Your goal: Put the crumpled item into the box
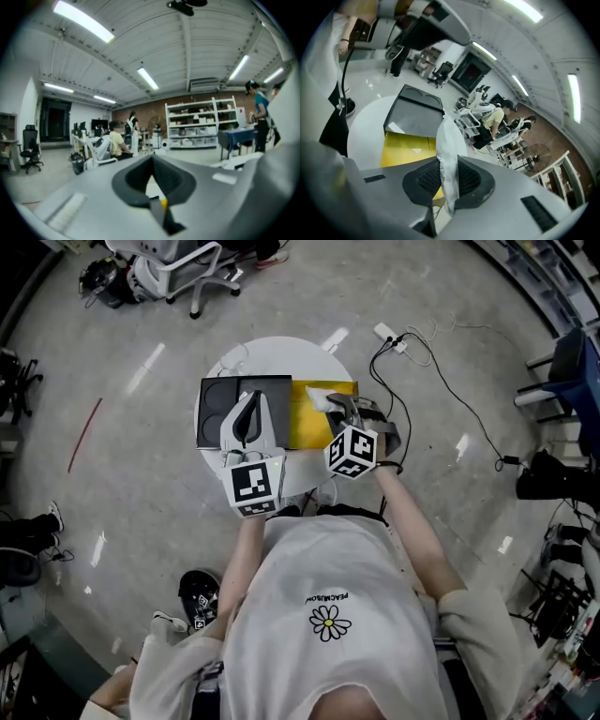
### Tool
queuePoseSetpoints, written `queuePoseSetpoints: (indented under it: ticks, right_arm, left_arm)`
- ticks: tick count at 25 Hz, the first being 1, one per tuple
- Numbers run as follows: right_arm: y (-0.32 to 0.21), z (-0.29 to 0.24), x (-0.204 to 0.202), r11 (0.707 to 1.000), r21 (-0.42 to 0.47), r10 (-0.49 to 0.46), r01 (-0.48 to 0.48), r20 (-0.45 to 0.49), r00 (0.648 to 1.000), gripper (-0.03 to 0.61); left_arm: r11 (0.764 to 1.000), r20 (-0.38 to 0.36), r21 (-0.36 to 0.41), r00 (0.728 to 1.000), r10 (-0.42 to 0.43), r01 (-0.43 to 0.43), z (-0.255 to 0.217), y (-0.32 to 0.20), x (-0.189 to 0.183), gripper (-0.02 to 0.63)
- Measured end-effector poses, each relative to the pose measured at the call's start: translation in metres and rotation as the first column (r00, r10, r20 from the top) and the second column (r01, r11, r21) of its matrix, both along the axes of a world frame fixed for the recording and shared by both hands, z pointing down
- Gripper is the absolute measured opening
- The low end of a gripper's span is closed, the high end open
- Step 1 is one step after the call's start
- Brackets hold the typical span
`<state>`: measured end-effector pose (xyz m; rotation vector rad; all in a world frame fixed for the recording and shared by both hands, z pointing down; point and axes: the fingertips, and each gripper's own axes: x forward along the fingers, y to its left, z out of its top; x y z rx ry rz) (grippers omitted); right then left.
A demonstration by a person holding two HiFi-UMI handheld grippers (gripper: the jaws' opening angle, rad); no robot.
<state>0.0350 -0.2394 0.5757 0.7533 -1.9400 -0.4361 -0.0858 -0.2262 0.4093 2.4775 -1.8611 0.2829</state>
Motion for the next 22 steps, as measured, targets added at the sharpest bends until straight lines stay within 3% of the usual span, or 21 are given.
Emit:
queuePoseSetpoints:
  ticks: [5, 10, 17, 22]
  right_arm:
    - [0.001, 0.055, -0.005, 0.99, -0.087, -0.128, 0.112, -0.208, 0.97, 0.043]
    - [-0.006, 0.095, 0.005, 0.983, -0.156, -0.141, 0.095, -0.315, 0.939, 0.037]
    - [-0.012, 0.121, 0.012, 0.982, -0.174, -0.135, 0.074, -0.37, 0.919, 0.037]
    - [-0.01, 0.124, 0.006, 0.971, -0.228, -0.14, 0.069, -0.314, 0.939, 0.054]
  left_arm:
    - [0.999, 0.007, -0.024, 1.0, -0.031, 0.031, 0.01, 0.003, -0.004, -0.002]
    - [0.998, 0.023, -0.035, 0.998, -0.055, 0.056, 0.014, 0.005, -0.009, -0.002]
    - [0.994, 0.042, -0.058, 0.995, -0.09, 0.093, 0.024, 0.013, -0.019, -0.002]
    - [0.992, 0.048, -0.068, 0.994, -0.103, 0.106, 0.026, 0.014, -0.021, -0.002]
